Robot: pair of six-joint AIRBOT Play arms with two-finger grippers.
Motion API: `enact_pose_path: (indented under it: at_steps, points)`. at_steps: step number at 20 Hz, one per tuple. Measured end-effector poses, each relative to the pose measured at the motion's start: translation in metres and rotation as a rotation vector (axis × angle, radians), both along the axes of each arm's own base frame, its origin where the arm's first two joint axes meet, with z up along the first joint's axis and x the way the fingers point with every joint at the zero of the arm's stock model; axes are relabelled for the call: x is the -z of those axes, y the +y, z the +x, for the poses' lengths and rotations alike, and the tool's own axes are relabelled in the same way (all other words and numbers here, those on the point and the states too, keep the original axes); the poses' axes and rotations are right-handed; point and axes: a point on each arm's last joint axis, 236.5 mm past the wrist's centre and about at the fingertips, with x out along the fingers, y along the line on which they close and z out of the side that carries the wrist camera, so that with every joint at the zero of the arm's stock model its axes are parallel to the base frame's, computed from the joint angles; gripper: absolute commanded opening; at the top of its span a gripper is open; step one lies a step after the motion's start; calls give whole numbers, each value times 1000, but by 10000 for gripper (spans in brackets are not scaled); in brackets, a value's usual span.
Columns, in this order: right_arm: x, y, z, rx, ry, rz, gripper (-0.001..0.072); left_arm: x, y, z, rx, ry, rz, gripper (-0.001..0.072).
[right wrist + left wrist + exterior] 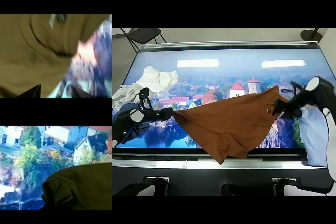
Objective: Fold the shirts.
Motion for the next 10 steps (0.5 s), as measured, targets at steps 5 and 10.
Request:
enact_pose_path:
  at_steps: [5, 10]
  points:
    - [47, 51, -99, 42, 140, 149, 492, 5, -3, -9, 37, 40, 7, 31]
    - [72, 89, -107, 163, 88, 257, 429, 8, -4, -15, 51, 66, 7, 31]
